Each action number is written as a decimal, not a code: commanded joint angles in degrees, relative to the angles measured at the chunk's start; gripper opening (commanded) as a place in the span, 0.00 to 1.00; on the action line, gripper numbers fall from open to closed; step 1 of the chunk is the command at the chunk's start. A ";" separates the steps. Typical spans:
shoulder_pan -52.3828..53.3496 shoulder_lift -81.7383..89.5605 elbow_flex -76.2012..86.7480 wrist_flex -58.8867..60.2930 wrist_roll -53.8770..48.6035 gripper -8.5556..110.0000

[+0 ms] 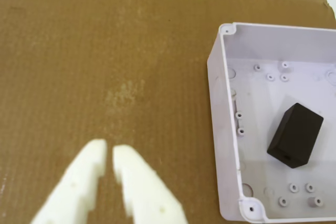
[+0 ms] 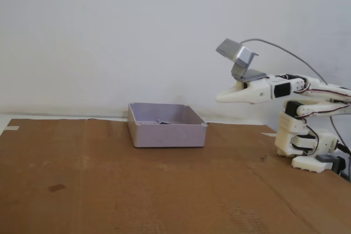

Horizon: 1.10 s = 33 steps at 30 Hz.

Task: Grasp a block and put it in the box.

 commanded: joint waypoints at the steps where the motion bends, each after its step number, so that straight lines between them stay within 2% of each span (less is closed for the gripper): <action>1: 0.70 3.25 -0.70 -2.11 0.26 0.07; 15: 0.79 4.22 2.72 -2.02 0.35 0.07; 33: 0.88 15.73 12.92 -1.67 0.35 0.07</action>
